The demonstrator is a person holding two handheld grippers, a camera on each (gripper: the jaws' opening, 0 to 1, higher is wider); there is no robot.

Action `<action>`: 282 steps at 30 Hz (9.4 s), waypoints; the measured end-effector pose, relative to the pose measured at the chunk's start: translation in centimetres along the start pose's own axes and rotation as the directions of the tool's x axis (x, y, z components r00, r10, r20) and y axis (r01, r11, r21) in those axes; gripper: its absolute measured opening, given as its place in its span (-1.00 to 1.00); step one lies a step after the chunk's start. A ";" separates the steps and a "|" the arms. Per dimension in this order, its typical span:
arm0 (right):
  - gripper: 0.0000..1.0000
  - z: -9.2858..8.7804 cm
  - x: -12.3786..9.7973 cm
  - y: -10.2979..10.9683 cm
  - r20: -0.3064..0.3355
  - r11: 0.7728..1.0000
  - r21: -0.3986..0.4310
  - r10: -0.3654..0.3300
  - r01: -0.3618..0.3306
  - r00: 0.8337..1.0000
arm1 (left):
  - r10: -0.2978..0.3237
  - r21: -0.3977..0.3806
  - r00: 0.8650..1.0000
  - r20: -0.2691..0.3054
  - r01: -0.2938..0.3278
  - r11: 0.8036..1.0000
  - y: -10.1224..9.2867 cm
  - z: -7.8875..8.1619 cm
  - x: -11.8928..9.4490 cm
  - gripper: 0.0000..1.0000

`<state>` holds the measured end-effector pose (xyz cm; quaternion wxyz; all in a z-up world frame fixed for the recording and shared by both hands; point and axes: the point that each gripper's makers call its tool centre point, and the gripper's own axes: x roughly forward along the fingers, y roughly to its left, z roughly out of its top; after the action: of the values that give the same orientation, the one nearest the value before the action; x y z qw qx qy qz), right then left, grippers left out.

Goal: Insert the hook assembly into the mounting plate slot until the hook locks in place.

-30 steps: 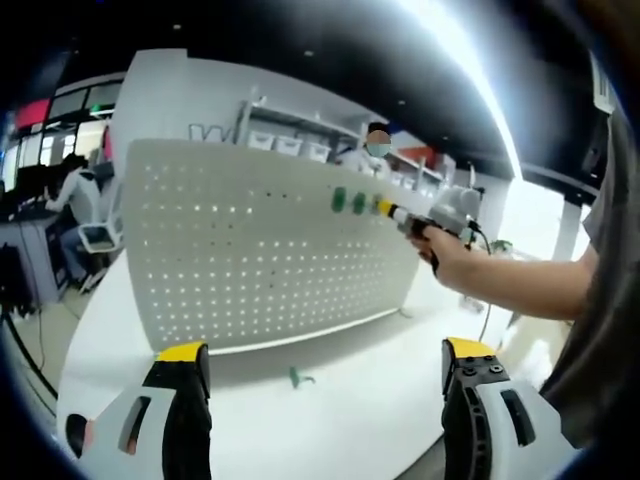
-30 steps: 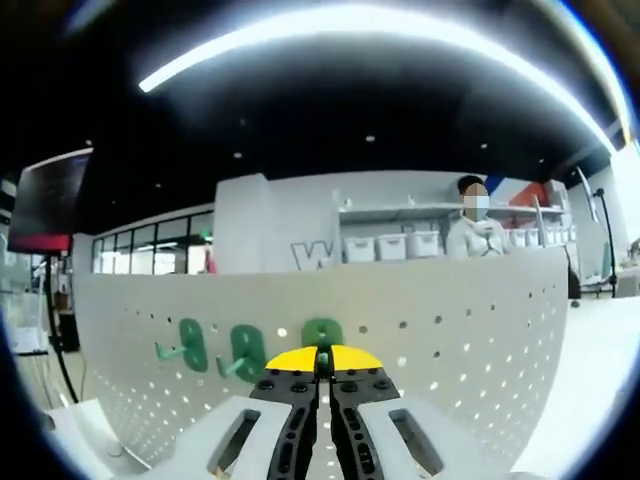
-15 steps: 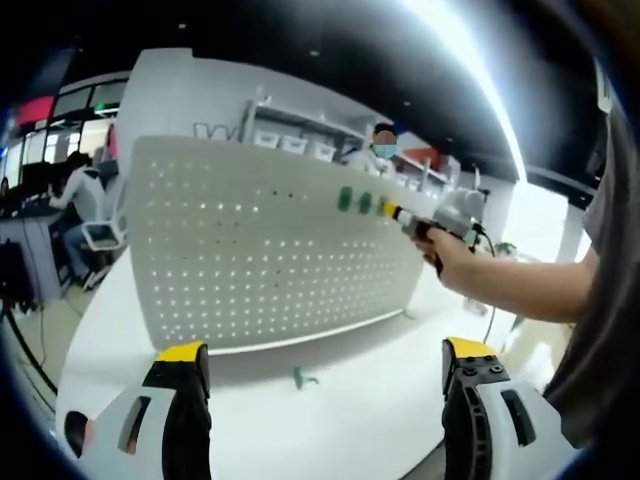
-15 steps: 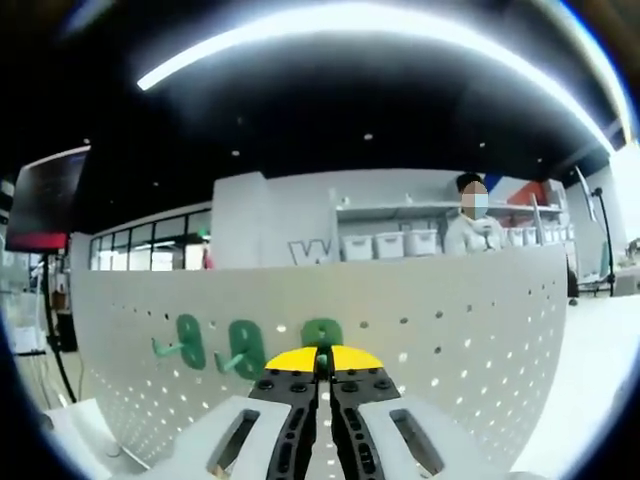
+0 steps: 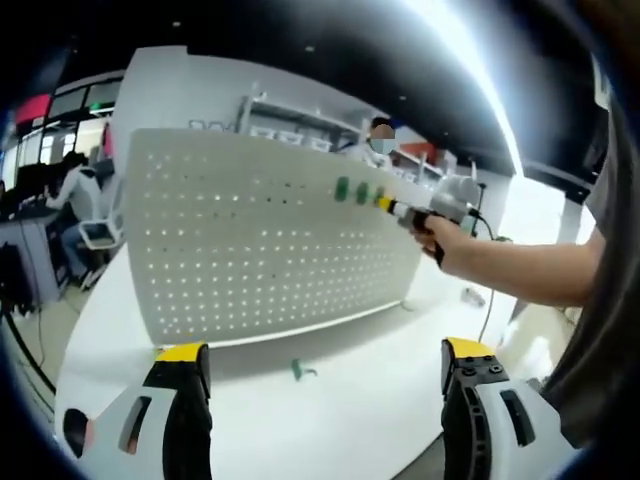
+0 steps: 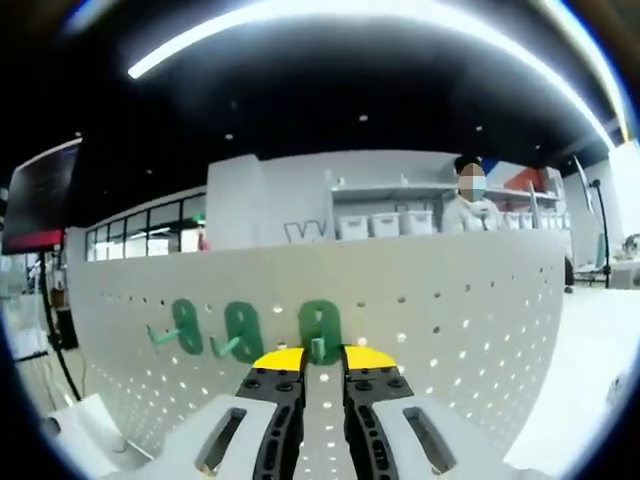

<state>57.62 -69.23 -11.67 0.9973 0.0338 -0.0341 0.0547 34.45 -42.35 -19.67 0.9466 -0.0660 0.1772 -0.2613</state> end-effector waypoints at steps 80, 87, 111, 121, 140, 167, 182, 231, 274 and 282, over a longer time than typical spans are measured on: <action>0.09 -17.5 -26.3 8.7 -0.541 0.899 0.006 0.371 -0.438 0.754 | 0.032 -0.043 0.996 -0.088 -0.036 0.998 1.3 -5.4 -2.8 0.88; 0.11 -17.2 -27.5 8.9 -0.549 0.883 -0.022 0.380 -0.468 0.744 | 0.052 0.005 0.992 -0.114 -0.052 0.999 1.2 -6.1 -2.3 0.91; -0.09 -17.4 -27.1 8.7 -0.576 0.865 -0.007 0.407 -0.502 0.709 | -0.058 -0.004 0.982 -0.180 0.058 0.998 1.1 -10.9 8.2 0.49; -0.14 -18.0 -26.3 8.2 -0.595 0.862 0.005 0.410 -0.507 0.692 | -0.082 0.070 0.965 -0.249 0.103 0.992 2.0 -12.7 12.3 0.21; -0.16 -18.5 -25.8 6.6 -0.622 0.891 0.033 0.373 -0.453 0.689 | -0.014 0.089 0.952 -0.305 0.044 0.995 3.9 -15.6 18.5 -0.29; -0.18 -19.3 -25.9 5.2 -0.645 0.913 0.045 0.336 -0.405 0.686 | 0.053 0.101 0.949 -0.310 -0.023 0.995 4.9 -17.2 21.0 -0.81; -0.20 -19.7 -25.8 5.5 -0.649 0.912 0.048 0.339 -0.408 0.681 | 0.041 0.089 0.950 -0.310 -0.014 0.996 5.3 -17.0 20.8 -0.95; -0.17 -16.1 -26.1 9.5 -0.561 0.860 0.023 0.433 -0.510 0.706 | 0.117 0.229 0.958 -0.262 -0.056 0.972 4.9 -6.8 10.8 -0.98; -0.23 -11.5 -27.6 21.7 -0.460 0.614 0.036 0.711 -0.789 0.532 | -0.005 0.155 0.889 -0.459 0.085 0.984 -4.6 -6.7 1.3 -0.98; -0.38 -12.1 -27.1 22.9 -0.489 0.561 -0.037 0.712 -0.827 0.504 | -0.032 0.119 0.860 -0.509 0.107 0.987 -4.8 -6.9 1.4 -0.98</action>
<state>28.94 -48.58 -24.22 0.8418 -0.1321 0.1628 0.4973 30.74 -47.36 -25.42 0.8592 0.0663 0.3971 -0.3157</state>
